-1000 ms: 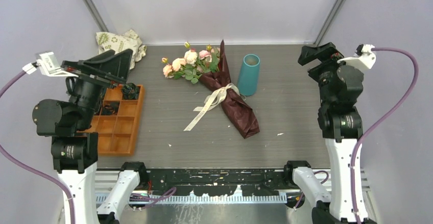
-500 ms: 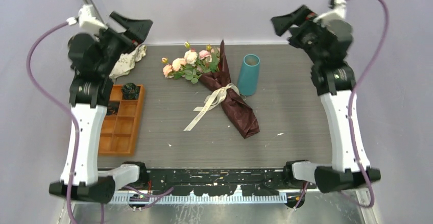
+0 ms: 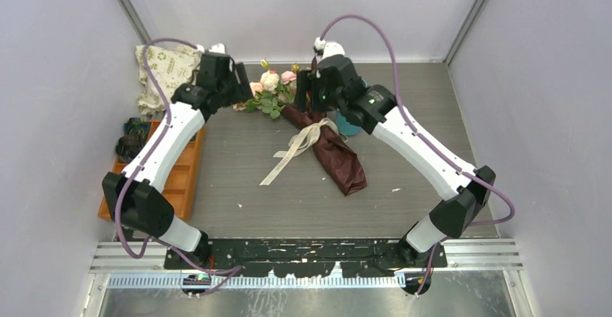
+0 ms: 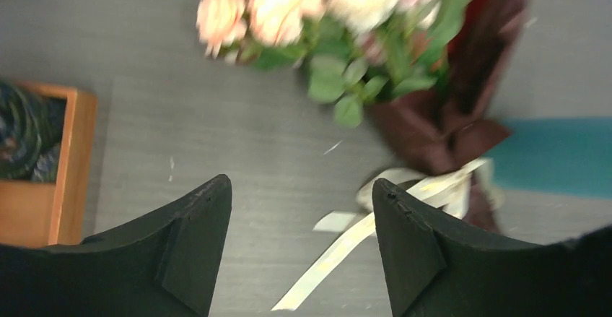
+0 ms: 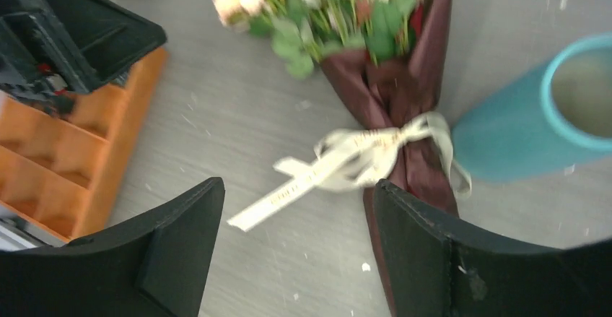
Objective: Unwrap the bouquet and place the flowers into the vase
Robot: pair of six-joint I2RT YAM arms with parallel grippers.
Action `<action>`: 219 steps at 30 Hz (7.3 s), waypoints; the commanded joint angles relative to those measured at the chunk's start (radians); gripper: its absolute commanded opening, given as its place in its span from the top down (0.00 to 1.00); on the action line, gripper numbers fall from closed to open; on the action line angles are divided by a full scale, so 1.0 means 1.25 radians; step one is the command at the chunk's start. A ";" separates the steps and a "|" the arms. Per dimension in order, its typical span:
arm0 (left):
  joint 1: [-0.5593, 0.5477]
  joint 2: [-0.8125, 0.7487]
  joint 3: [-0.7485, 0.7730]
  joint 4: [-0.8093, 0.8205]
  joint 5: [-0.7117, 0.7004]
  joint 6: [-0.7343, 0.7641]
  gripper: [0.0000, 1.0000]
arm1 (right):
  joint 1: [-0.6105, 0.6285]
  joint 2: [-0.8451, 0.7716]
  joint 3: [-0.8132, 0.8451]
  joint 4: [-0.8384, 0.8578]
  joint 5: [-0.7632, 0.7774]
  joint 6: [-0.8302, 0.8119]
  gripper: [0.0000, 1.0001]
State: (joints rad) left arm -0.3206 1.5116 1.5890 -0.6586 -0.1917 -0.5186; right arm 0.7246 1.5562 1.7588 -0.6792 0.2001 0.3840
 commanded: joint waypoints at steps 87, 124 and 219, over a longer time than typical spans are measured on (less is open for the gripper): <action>-0.098 0.469 -0.322 0.773 0.570 -0.216 0.71 | 0.112 0.083 -0.252 0.023 0.124 0.075 0.99; -0.114 0.475 -0.331 0.698 0.493 -0.171 0.77 | 0.093 -0.342 -0.072 -0.353 0.780 0.091 0.90; -0.324 0.090 -0.463 0.464 0.129 0.247 0.50 | 0.002 -0.237 -0.388 -0.071 0.258 0.186 0.36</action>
State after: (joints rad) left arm -0.7208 1.5940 0.9497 -0.1448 -0.0635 -0.2260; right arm 0.7280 1.2877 1.2751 -0.8112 0.5102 0.6052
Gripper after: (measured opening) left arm 0.506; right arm 0.642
